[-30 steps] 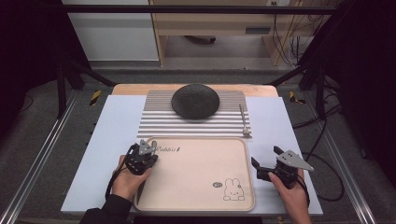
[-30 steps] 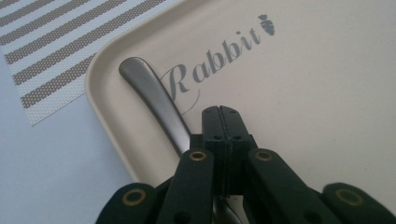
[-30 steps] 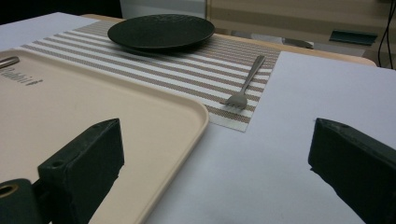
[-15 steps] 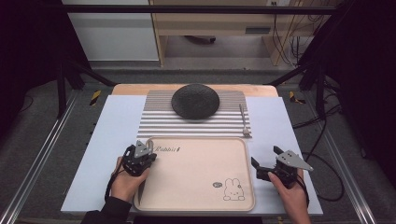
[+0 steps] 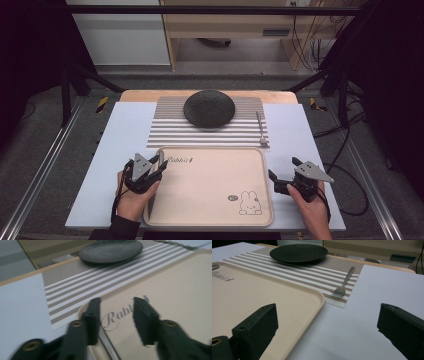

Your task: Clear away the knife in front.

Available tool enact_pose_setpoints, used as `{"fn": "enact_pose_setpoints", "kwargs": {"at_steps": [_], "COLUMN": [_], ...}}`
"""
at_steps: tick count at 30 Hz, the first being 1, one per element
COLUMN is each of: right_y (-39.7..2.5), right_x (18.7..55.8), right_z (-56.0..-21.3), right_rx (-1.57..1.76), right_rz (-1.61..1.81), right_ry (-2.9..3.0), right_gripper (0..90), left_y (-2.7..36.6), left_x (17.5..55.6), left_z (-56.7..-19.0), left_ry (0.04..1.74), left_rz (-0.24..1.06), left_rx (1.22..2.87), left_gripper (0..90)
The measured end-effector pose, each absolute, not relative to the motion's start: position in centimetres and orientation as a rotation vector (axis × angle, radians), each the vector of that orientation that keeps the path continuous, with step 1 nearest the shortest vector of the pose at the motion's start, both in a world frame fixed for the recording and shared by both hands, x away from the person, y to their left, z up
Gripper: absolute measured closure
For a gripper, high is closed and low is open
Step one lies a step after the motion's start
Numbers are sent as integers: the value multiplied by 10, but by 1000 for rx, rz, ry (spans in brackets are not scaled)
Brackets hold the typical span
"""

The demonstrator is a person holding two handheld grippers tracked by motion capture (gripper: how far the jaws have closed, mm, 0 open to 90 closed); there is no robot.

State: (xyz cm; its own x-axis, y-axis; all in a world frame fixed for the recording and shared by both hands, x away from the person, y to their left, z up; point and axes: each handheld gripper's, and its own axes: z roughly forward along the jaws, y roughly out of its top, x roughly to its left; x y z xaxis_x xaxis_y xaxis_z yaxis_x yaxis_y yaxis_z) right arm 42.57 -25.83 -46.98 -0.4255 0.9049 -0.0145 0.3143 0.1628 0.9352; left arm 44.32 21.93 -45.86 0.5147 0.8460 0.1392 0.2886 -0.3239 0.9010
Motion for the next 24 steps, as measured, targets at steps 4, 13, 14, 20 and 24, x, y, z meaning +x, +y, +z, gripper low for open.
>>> {"fn": "enact_pose_setpoints", "kwargs": {"at_steps": [4, 13, 14, 20, 24], "right_y": [-258, -259, -259, -258, -258], "right_x": [426, 426, 426, 426, 426], "right_z": [-470, -470, -470, -471, -471], "right_rx": [1154, 1151, 1151, 1147, 1150], "right_rz": [1256, 1260, 1261, 1266, 1264], "right_ry": [1849, 1862, 1863, 1875, 1872], "right_gripper": [37, 37, 36, 36, 36], "left_y": [224, 235, 236, 244, 248], "left_x": [442, 433, 432, 429, 430], "left_z": [-455, -450, -450, -450, -450], "left_ry": [975, 999, 995, 1001, 1004], "left_rz": [838, 825, 821, 813, 810], "left_rx": [1770, 1701, 1694, 1686, 1670], "left_gripper": [354, 112, 102, 58, 45]}}
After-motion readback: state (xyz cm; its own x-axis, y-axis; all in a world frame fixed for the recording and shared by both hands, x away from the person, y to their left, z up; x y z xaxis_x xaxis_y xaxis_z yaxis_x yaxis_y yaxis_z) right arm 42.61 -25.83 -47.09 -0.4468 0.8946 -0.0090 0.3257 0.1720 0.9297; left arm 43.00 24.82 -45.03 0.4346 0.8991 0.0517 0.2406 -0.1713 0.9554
